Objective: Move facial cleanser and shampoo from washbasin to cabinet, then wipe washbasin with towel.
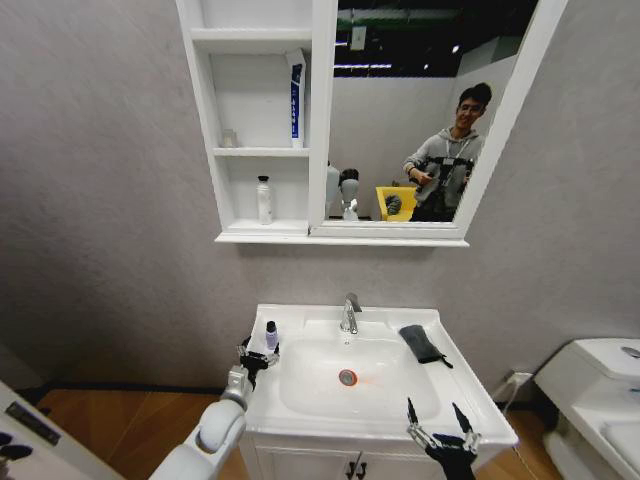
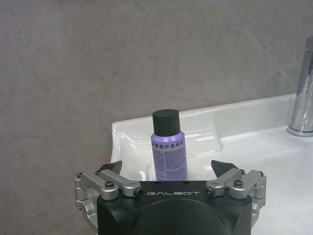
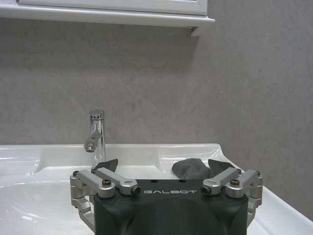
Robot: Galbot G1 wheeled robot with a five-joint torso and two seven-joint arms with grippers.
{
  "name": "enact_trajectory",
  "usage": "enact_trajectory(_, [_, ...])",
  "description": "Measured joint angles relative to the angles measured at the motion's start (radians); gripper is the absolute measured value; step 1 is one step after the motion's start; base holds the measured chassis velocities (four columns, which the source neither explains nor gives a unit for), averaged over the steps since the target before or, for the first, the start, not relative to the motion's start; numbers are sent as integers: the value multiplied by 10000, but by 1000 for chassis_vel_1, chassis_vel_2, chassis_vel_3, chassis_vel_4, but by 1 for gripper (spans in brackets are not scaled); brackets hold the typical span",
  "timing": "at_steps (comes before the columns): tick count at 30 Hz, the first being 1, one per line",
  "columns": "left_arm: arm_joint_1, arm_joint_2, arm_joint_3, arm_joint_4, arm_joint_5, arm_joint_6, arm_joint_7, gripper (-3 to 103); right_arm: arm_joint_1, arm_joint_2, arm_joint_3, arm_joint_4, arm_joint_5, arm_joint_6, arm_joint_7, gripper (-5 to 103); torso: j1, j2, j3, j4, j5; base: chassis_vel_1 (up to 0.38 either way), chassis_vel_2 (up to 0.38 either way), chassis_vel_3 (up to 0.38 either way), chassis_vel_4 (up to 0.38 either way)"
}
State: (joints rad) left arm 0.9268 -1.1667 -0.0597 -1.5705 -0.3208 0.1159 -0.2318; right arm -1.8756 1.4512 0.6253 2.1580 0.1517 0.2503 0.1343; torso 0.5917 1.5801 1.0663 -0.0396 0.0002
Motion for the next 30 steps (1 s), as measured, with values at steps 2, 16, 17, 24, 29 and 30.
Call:
enact_trajectory(2, [-206,-40,2,217,3,-9,45,100,12,-15,5,-48,32,2,2,100,0,0,0,1,0,0,0,0,0])
enact_trajectory(16, [-1460,-687,90,1471,-265,339,224,93,209,-107,80,-354,121,24,2,100,0,0,0,0,-2,0,0,0,0])
enact_trajectory(17, [-1540,-756,99,1582,-292,343,350,88,210,-107,91,-371,129,30,2,100,0,0,1,0,-1,0,0,0,0])
enact_trajectory(24, [-1593,-913,56,1802,-617,424,571,60,267,-116,179,-419,189,60,66,100,0,0,0,0,-2,0,0,0,0])
enact_trajectory(29, [-1465,-813,34,1551,-694,475,588,43,310,-115,181,-428,205,60,78,100,-1,-1,0,1,-2,0,0,0,0])
enact_trajectory(30, [-1397,-745,29,1345,-795,532,517,43,335,-103,151,-428,209,60,77,100,0,0,0,0,-4,0,0,0,0])
